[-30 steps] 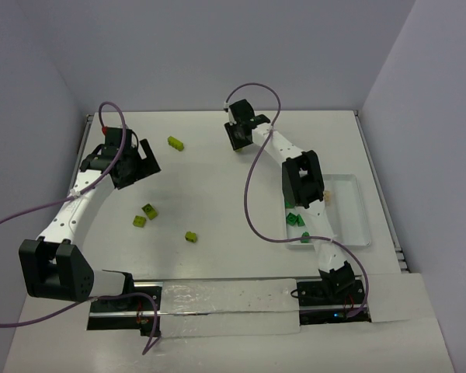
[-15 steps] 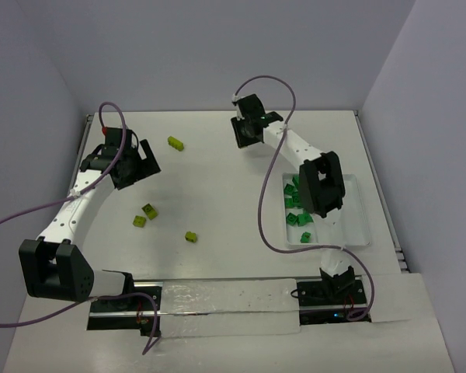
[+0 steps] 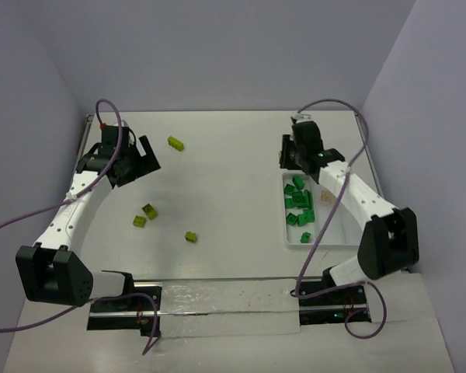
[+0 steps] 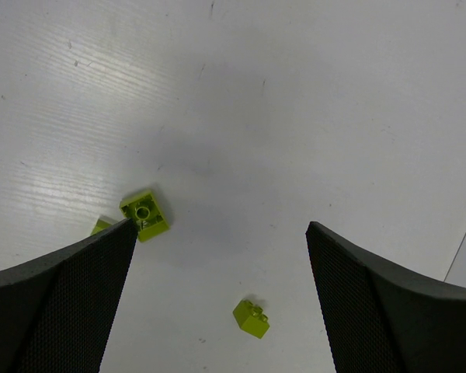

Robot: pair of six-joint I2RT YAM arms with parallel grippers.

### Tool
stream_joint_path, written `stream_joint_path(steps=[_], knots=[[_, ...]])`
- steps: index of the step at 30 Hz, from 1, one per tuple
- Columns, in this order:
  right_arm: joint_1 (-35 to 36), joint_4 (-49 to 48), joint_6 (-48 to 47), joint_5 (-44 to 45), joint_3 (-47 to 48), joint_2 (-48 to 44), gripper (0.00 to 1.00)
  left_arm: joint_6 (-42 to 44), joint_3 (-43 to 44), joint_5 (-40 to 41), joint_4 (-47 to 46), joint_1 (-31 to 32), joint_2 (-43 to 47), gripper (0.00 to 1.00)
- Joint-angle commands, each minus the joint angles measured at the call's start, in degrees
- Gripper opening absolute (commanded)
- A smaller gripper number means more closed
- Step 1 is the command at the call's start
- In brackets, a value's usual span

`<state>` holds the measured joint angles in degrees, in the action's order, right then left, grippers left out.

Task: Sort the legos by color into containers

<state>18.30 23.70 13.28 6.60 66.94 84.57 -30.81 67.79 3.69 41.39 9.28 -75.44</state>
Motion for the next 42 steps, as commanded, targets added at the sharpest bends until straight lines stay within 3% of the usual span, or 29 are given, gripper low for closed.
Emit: stream_joint_path(steps=[1,5,11,19,22,24,26,30,38,42], knots=[[-9.0,-3.2,5.2,0.9,-9.8,-12.0,0.24,0.3,1.6,-2.0,-1.6,-0.2,2.3,0.98],[-17.5,-4.6,7.6,0.2,-16.6,-16.5,0.24,0.0,0.9,-3.0,-2.2,-0.2,2.2,0.98],[-27.4,-6.0,9.9,3.1,-19.0,-14.3,0.26,0.3,0.0,-3.2,-2.5,-0.2,3.1,0.98],[-32.5,-9.9,11.0,4.2,-18.8,-7.7,0.26,0.8,0.6,-3.2,-2.2,-0.2,2.7,0.98],[-32.8,-10.4,10.5,4.4,-18.1,-4.2,0.28,0.8,0.7,-3.3,-2.3,-0.2,2.7,0.98],[-32.9,-10.8,10.4,4.3,-18.0,-3.0,0.34,0.7,0.6,-3.2,-2.3,-0.2,2.6,0.98],[-33.0,-11.3,10.2,3.7,-17.7,-1.4,0.53,0.7,0.5,-3.3,-2.4,-0.2,2.7,0.98],[-32.8,-12.1,10.5,0.8,-17.2,-1.5,0.80,0.2,1.4,-3.3,-1.6,-0.2,2.5,0.99],[-25.6,-9.4,8.8,1.6,-13.9,-10.0,0.83,-3.0,-0.2,-3.3,-6.4,-0.1,-0.1,0.99],[-19.3,-7.9,8.3,2.7,-10.7,-12.9,0.83,-5.6,1.4,-4.0,-10.4,0.2,-7.2,0.99]])
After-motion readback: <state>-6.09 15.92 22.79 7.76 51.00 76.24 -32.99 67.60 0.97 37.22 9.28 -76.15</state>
